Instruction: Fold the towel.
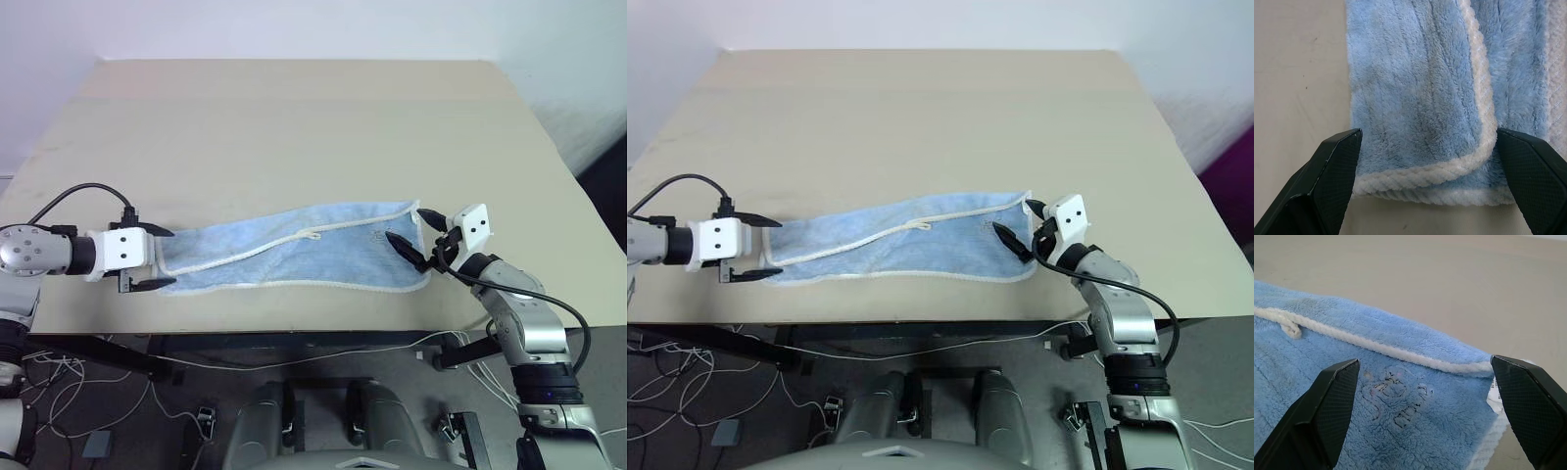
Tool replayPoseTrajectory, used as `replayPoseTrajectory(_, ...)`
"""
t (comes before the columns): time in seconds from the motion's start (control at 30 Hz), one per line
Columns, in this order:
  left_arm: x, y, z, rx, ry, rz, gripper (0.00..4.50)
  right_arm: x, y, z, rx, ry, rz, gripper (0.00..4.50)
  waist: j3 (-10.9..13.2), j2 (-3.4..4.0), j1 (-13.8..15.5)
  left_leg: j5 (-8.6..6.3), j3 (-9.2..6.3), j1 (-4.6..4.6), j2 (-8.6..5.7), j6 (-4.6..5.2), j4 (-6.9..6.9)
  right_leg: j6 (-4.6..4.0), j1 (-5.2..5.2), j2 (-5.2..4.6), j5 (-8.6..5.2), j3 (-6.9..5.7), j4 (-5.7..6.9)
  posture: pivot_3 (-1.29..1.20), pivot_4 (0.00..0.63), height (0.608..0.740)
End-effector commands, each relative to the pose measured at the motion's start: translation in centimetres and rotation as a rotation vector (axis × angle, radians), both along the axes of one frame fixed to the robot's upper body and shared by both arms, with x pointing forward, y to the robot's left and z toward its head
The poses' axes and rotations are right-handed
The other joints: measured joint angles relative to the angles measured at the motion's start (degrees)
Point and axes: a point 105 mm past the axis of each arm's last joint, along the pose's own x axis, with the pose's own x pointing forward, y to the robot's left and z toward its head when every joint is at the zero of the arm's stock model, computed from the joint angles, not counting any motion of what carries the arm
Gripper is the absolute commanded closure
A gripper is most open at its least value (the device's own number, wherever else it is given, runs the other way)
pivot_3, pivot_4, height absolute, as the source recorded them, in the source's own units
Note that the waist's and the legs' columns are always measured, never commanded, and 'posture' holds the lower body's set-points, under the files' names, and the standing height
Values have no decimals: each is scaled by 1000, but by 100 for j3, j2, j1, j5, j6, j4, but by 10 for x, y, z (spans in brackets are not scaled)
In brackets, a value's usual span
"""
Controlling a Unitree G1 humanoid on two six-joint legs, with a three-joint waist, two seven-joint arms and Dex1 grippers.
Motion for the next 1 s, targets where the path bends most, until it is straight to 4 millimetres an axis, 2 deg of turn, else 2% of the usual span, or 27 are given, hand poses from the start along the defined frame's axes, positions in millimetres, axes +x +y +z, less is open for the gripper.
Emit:
replayPoseTrajectory(0.03,3,4,8,0,-44,11,12,-2,2,15,-3,-53,6,0,0,0,2,0,0,0,0,0,0,0,0,0,0,0,0,0,150,740)
replayPoseTrajectory(0.33,15,9,23,-12,-180,41,12,-1,3,15,-1,-50,12,0,0,-1,1,-1,-1,1,0,2,2,1,2,1,0,0,0,0,150,740)
replayPoseTrajectory(0.43,12,9,20,-18,-162,31,619,-1,3,15,-1,-49,13,0,0,-1,-3,-1,0,1,1,1,1,1,1,2,0,0,1,0,150,740)
replayPoseTrajectory(0.8,6,8,17,-59,-124,23,4454,2,2,13,-4,-52,17,0,0,-1,0,-1,0,0,1,1,3,0,2,3,0,0,1,0,150,740)
replayPoseTrajectory(0.9,10,10,18,-104,-135,64,4454,3,4,16,-20,-66,27,0,0,0,-1,0,0,1,1,1,3,1,2,3,0,0,1,0,150,740)
replayPoseTrajectory(1.0,17,9,25,-239,-135,130,4454,6,7,17,-123,-101,42,0,0,-1,1,0,0,1,1,1,4,1,2,4,0,0,3,0,150,740)
